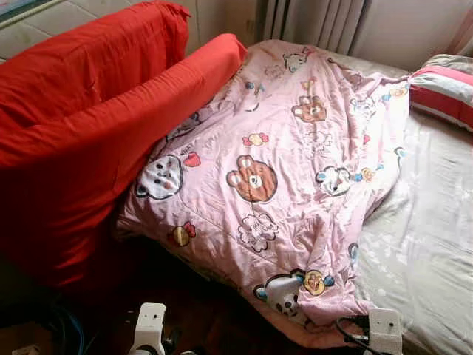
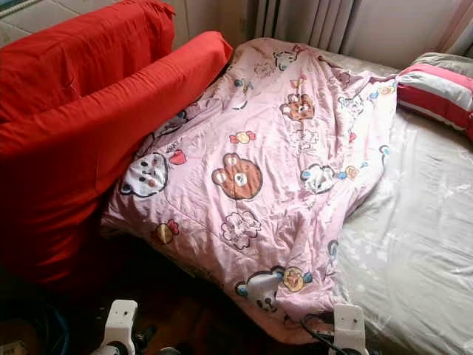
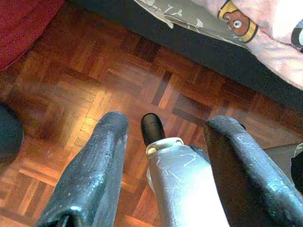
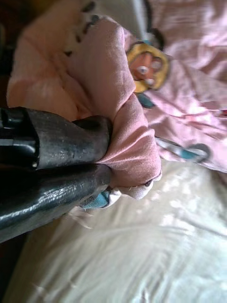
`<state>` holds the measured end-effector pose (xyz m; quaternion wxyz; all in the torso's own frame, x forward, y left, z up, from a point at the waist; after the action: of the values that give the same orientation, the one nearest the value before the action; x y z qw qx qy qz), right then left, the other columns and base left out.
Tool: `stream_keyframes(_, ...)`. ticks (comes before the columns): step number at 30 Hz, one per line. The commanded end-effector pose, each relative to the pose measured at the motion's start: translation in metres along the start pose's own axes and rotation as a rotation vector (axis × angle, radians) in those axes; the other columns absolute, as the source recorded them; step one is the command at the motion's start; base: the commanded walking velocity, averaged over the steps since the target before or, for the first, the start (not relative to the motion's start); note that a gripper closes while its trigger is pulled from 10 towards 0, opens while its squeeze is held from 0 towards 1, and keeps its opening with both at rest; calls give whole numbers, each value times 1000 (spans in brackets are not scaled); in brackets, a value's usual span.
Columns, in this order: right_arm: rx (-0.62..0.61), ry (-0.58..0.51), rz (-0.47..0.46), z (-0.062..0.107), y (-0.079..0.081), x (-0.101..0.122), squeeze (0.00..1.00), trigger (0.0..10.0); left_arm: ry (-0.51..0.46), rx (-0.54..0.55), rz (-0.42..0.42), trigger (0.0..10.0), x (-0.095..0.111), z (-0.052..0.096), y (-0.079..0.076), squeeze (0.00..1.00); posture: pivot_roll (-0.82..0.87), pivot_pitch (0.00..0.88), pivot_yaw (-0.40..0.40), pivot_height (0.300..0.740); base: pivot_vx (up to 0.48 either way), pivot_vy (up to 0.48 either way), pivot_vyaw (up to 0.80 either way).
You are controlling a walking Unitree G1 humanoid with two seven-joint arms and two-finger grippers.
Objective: Clean up the room
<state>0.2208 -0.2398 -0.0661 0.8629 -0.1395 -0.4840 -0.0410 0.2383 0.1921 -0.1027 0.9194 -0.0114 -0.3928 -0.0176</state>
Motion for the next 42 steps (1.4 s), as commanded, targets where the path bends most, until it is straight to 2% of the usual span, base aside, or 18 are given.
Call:
stream_keyframes(1, -18, -3, -7, 3, -4, -2, 0, 10000, 19, 1, 6, 10000, -10, 3, 1, 0, -51, 175, -34, 740, 0, 0, 0)
stream_keyframes(6, -23, -37, -12, 3, -3, 7, 0, 10000, 16, 1, 5, 10000, -9, 3, 1, 0, -50, 175, -34, 740, -48, 0, 0)
stream_keyframes(24, -32, -63, -23, 4, -3, 14, 0, 10000, 16, -1, -20, 10000, -9, 3, 1, 0, -48, 175, -34, 740, -247, 0, 0)
stream_keyframes(28, -85, -128, -14, 5, -11, 26, 0, 10000, 18, 4, -29, 10000, -9, 3, 2, 0, -47, 176, -34, 740, 0, 0, 0)
stream_keyframes(31, -259, -268, 91, 9, -39, 56, 0, 10000, 18, 0, -36, 10000, -5, 1, -3, 0, -47, 177, -32, 740, 0, 0, 0)
stream_keyframes(32, -259, -268, 91, 9, -39, 56, 0, 10000, 18, 0, -36, 10000, -5, 1, -3, 0, -47, 177, -32, 740, 0, 0, 0)
stream_keyframes(34, -357, -343, 168, 13, -53, 74, 0, 10000, 19, -2, -40, 10000, -5, 0, -5, 0, -49, 177, -32, 740, 0, 0, 0)
stream_keyframes(36, -393, -400, 234, 16, -57, 87, 0, 10000, 20, -4, -43, 10000, -5, 0, -5, 0, -50, 177, -31, 740, 0, 0, 0)
stream_keyframes(37, -418, -459, 278, 20, -56, 100, 0, 10000, 20, -4, -43, 10000, -4, 0, -6, 0, -50, 177, -31, 740, 0, 0, 0)
stream_keyframes(42, -501, -580, 410, 31, -55, 125, 0, 10000, 19, -3, -45, 10000, -4, -1, -8, 0, -47, 178, -32, 740, 0, 0, 0)
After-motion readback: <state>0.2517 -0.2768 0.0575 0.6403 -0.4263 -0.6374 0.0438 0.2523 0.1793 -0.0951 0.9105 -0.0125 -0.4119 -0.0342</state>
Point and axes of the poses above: a point about 5 cm out from each wrist's last joint towards the gripper, its own z axis pointing back from the gripper into the wrist, its own x axis along the axis of the wrist's last joint, y = z × x, the point moved 5 cm from there along -z, pointing out of the wrist towards the gripper
